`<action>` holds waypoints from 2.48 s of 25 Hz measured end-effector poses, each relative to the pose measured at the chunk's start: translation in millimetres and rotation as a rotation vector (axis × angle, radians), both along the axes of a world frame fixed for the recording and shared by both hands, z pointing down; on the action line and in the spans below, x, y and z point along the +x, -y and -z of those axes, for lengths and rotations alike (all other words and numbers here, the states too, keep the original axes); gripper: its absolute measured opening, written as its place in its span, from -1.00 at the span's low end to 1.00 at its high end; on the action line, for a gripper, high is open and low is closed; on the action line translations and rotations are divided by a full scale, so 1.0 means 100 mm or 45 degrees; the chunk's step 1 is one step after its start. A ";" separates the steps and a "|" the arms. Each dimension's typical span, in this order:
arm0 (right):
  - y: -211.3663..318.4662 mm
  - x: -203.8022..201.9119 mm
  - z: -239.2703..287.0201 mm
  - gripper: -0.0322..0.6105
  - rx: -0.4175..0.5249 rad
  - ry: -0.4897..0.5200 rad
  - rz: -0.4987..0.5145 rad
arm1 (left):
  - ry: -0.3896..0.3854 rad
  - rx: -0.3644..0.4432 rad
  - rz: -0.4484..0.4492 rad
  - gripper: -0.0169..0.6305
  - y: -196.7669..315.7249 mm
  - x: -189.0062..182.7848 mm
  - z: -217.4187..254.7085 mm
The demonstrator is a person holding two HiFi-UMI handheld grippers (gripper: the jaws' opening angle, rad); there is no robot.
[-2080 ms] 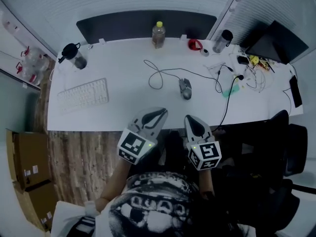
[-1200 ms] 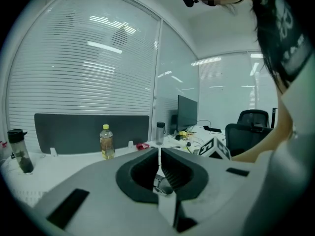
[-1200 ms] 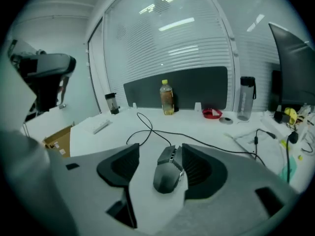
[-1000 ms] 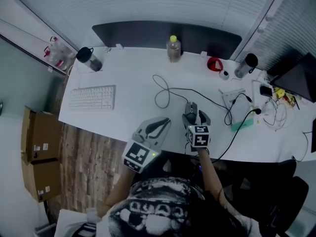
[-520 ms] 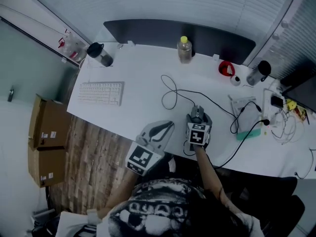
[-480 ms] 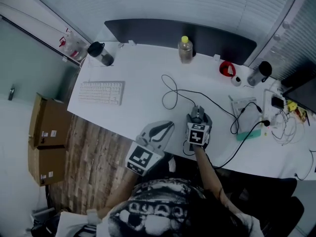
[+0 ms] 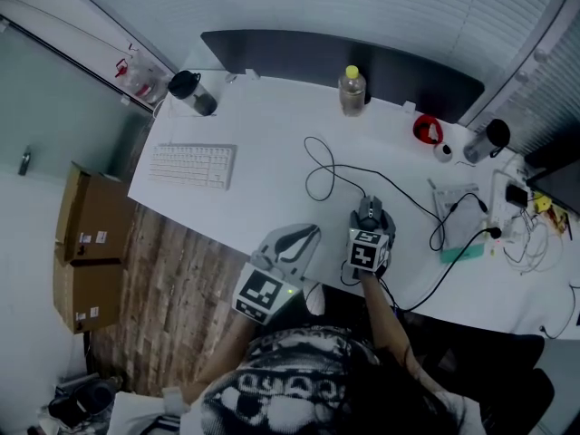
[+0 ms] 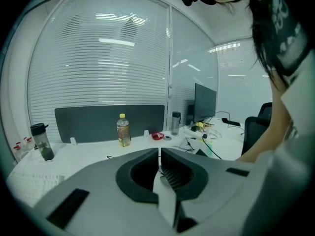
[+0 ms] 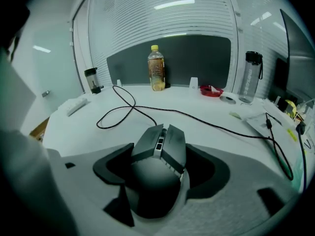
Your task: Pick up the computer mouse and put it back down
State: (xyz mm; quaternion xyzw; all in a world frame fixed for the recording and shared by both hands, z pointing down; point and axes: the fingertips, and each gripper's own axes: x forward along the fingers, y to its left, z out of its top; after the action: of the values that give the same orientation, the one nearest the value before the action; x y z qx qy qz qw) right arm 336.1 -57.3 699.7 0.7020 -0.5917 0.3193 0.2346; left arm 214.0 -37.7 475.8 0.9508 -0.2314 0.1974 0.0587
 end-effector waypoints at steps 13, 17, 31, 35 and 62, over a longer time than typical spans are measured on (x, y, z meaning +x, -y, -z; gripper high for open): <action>0.07 0.03 0.27 0.07 0.082 0.077 -0.036 | -0.045 0.024 -0.047 -0.91 0.46 -0.62 0.10; 0.28 -0.11 0.67 0.07 0.176 0.065 -0.025 | -0.055 0.021 -0.037 -0.91 0.65 -0.95 0.10; 1.54 -1.16 1.66 0.07 0.419 0.075 0.133 | -0.126 0.046 0.017 -0.91 1.41 -1.85 0.14; 1.94 -1.58 1.55 0.07 0.392 0.099 0.212 | -0.134 0.044 0.044 -0.91 1.55 -2.06 0.15; 2.61 -3.17 -0.01 0.07 0.007 0.060 0.496 | -0.047 -0.046 0.378 -0.91 1.86 -3.41 -0.17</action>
State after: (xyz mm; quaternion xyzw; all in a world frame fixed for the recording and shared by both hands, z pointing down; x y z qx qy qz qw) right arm 19.4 -318.0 700.5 0.5672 -0.7227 0.2827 0.2760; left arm -127.3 -223.4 493.2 0.9084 -0.3648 0.1731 0.1086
